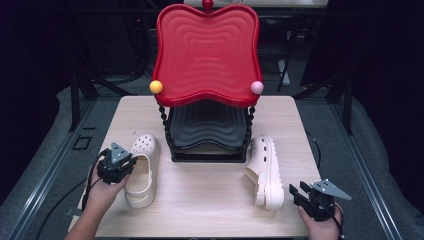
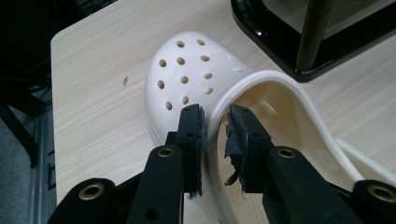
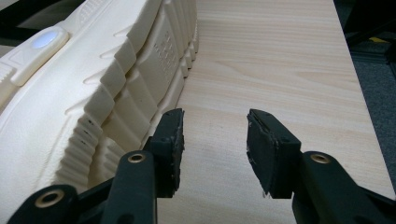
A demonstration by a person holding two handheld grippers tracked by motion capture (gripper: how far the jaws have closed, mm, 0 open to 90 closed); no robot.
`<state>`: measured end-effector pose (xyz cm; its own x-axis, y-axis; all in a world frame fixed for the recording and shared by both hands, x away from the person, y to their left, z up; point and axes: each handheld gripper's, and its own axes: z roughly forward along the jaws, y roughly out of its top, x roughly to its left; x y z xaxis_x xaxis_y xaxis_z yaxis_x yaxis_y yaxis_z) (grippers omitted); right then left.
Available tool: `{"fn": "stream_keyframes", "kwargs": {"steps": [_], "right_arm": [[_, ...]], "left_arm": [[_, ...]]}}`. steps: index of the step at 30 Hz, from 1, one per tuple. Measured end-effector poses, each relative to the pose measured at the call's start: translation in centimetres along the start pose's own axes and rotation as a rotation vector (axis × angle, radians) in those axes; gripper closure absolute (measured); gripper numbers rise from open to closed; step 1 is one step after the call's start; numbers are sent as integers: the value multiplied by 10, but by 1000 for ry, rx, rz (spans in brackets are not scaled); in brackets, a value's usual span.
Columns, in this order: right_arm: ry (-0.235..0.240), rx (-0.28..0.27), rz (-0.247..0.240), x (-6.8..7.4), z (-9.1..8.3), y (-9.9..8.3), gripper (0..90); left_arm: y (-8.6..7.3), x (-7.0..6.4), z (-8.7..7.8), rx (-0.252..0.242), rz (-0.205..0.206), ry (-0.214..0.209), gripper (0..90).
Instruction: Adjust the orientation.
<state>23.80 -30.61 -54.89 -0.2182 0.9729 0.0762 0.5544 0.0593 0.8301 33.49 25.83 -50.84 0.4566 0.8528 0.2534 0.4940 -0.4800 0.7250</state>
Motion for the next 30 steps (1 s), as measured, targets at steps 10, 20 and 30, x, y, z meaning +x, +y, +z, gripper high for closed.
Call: {"fn": "stream_keyframes", "kwargs": {"steps": [10, 20, 30], "right_arm": [[4, -7, 7, 0, 0, 0, 561], [8, -7, 19, -1, 0, 0, 560], [7, -15, 40, -3, -1, -1, 560]], "left_arm": [[2, -1, 10, 16, 30, 25, 753], [1, -1, 4, 37, 110, 66, 826], [-7, -7, -22, 10, 164, 59, 830]]}}
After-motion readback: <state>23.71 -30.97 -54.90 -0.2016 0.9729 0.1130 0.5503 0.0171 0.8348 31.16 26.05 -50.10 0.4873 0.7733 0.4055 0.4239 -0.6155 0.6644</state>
